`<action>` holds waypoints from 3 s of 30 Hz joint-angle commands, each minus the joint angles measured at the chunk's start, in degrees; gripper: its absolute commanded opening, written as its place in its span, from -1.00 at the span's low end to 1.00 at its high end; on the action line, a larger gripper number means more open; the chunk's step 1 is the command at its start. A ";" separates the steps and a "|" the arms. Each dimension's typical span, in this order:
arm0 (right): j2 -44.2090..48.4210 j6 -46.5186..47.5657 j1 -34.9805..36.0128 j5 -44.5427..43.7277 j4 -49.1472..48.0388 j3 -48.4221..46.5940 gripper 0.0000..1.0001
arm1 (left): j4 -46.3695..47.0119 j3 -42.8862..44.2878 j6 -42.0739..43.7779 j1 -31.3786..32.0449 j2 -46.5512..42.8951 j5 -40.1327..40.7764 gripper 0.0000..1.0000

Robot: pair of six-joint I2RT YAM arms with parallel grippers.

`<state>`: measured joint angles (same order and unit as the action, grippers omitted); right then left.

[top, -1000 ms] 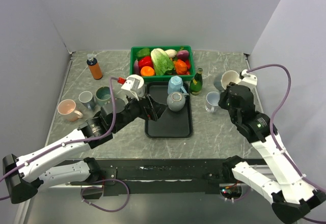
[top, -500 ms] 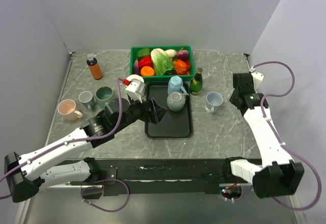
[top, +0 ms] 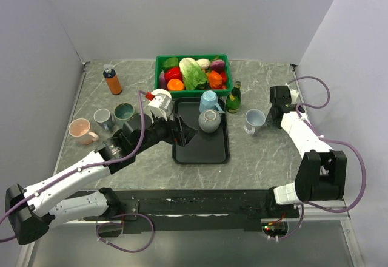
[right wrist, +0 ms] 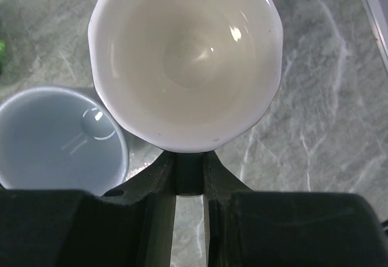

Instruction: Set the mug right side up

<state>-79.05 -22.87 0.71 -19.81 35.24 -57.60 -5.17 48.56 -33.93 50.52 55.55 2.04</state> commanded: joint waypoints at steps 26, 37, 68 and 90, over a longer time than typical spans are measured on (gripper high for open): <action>6.18 -4.81 -0.01 -0.85 2.28 -4.44 0.75 | 1.48 0.13 -6.32 -1.39 6.32 -2.22 0.93; 16.99 3.98 13.61 12.51 -6.85 -1.99 0.81 | 3.68 4.96 -8.25 -1.39 16.50 -4.41 0.93; -19.21 -1.82 22.14 12.78 -28.12 -11.13 -0.46 | 6.05 4.79 -9.05 -1.30 19.86 -1.60 0.93; -15.98 -5.16 25.57 14.19 -21.45 -4.02 -0.33 | 5.52 -2.41 -7.02 -1.39 12.65 0.42 0.93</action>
<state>-99.72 -26.15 24.45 -6.44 10.24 -64.95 -0.80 47.07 -42.02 49.25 70.30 1.41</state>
